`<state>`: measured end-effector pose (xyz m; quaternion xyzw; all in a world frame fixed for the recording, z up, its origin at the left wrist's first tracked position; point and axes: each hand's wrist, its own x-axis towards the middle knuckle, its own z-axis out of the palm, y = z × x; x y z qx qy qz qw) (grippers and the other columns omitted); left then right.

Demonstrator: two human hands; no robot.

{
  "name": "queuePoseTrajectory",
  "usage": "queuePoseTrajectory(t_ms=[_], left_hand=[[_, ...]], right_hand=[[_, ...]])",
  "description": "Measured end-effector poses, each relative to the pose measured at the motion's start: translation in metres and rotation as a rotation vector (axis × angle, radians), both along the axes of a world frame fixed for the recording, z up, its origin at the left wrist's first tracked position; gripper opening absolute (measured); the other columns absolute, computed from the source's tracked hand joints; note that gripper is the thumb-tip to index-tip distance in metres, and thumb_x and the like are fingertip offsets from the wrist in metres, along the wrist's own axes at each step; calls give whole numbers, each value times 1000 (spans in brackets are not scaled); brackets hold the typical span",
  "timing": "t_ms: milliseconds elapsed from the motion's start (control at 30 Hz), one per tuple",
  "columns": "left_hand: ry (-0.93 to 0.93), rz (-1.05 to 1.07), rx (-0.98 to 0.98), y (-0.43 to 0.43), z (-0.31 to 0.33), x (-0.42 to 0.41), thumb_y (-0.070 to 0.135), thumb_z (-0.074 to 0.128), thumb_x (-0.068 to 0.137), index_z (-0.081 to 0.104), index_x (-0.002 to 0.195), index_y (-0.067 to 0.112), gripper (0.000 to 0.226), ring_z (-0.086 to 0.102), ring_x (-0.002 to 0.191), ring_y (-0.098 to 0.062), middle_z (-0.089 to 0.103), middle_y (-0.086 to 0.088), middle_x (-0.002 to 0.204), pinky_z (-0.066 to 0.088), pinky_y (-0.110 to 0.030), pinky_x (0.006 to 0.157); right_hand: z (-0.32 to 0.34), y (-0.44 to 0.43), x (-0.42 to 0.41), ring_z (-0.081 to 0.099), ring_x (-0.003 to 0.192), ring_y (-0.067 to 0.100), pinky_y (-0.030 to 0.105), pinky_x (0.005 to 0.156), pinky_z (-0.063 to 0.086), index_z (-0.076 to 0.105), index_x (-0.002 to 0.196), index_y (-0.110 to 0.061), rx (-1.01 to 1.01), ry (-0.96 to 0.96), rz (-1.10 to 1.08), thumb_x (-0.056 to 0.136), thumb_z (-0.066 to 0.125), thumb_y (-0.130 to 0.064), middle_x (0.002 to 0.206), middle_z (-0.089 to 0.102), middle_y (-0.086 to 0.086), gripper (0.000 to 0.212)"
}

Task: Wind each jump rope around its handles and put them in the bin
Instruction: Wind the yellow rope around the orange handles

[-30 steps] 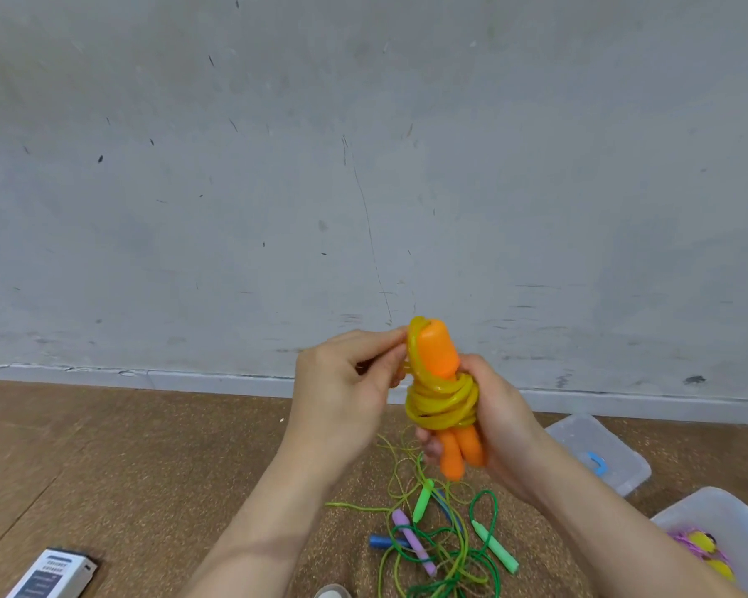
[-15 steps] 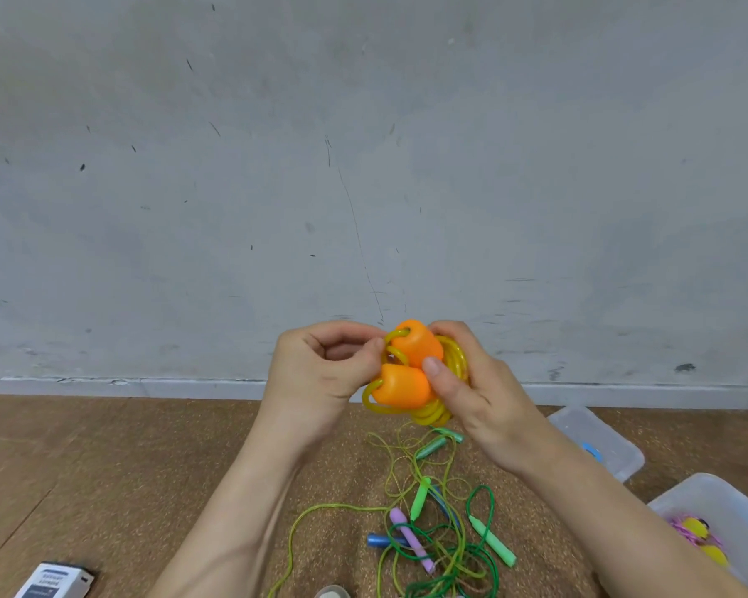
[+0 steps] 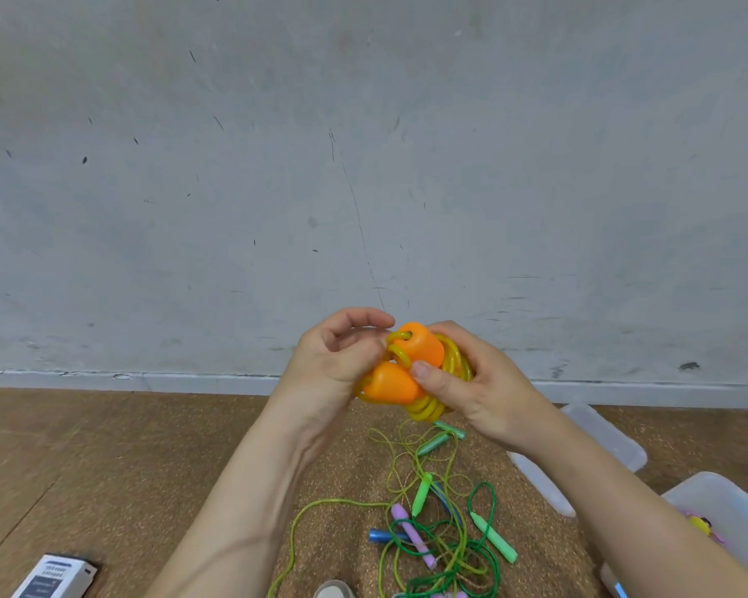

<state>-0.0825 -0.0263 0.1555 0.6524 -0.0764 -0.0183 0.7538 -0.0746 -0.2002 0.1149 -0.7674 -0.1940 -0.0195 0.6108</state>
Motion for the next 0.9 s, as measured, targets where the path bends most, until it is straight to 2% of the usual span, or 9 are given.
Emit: queuePoseTrajectory(t_ms=[67,133,300,400,500,567,667,767,900], left_hand=[[37,-53,38,6,0,-1,14,67,70,76,82,14,15,63,68,-10,72,-3,79,50,-25,62],[47,-65,50,12,1,-1,11,75,67,78,74,16,9,59,57,-10,70,-3,68,48,-23,55],[-15,-41,89,17,3,2,12,69,64,75,63,16,8,55,46,-7,66,-2,57,45,-18,47],[22,-51,130,17,2,7,13,69,65,71,62,17,5,44,39,-6,59,-1,51,37,-16,43],[57,-93,139,15,-1,10,12,66,67,61,68,15,6,38,35,-6,53,2,45,33,-15,40],[46,-72,178,10,-4,10,9,65,72,59,74,15,8,41,38,-8,56,0,48,35,-17,44],[-154,155,474,0,-10,6,7,61,85,68,76,24,20,55,55,-9,66,3,64,43,-25,56],[-424,409,742,-5,-7,2,32,62,87,66,75,30,12,56,70,-4,63,10,72,43,-21,63],[-443,342,906,-14,-10,2,49,55,88,51,68,20,35,44,60,-12,45,5,59,32,-31,55]], right_hand=[[1,0,0,66,89,15,36,78,57,62,108,-30,5,3,32,72,66,-58,97,69,-1,46],[2,1,0,65,86,10,29,75,56,61,111,-24,22,21,89,76,66,-54,95,68,-1,46],[2,0,-1,60,86,7,27,76,51,58,114,-25,-56,27,134,72,52,-81,92,63,-4,70],[2,0,-2,63,101,9,31,87,53,51,125,-40,-73,43,159,76,54,-75,110,64,-8,60],[1,0,-3,64,94,12,37,83,55,57,118,-27,-47,58,156,83,61,-51,106,65,3,42],[0,1,-2,64,89,15,43,81,55,60,111,-27,-78,37,77,80,61,-57,100,66,5,44],[-3,2,1,62,85,16,46,77,52,56,105,-34,-270,-78,-112,73,50,-75,90,65,-2,52],[-3,1,1,56,86,15,42,77,49,48,107,-42,-448,-156,-300,74,36,-81,91,58,-5,53],[3,6,-7,58,87,26,41,75,48,43,113,-43,-568,-196,-422,81,35,-69,92,49,-3,42]])
